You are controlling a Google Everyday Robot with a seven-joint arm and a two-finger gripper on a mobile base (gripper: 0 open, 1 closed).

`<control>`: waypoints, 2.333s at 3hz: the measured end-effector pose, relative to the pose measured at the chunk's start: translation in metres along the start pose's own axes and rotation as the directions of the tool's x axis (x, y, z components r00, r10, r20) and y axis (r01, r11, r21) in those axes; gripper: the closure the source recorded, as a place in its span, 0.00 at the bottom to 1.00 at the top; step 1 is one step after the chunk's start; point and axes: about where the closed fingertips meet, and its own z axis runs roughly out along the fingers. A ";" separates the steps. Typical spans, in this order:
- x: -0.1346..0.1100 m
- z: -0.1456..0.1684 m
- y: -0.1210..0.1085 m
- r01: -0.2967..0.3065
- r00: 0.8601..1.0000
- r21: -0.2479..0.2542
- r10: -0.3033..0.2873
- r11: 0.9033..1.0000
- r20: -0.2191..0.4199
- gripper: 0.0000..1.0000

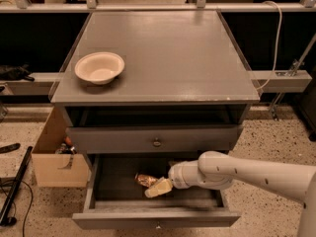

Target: Pick orange can from middle drawer and place on counter

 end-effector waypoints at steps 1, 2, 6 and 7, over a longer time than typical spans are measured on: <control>0.007 0.003 -0.005 -0.001 1.000 0.012 0.001 1.000 -0.008 0.00; 0.013 0.012 -0.012 0.002 1.000 0.028 -0.002 1.000 -0.019 0.00; 0.029 0.054 -0.018 0.038 0.999 0.071 -0.036 0.997 -0.041 0.00; 0.039 0.056 -0.015 0.041 0.998 0.088 -0.037 0.995 -0.046 0.00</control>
Offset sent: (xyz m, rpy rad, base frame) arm 0.0127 -0.0069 -0.0333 -0.0568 -0.0122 -0.0264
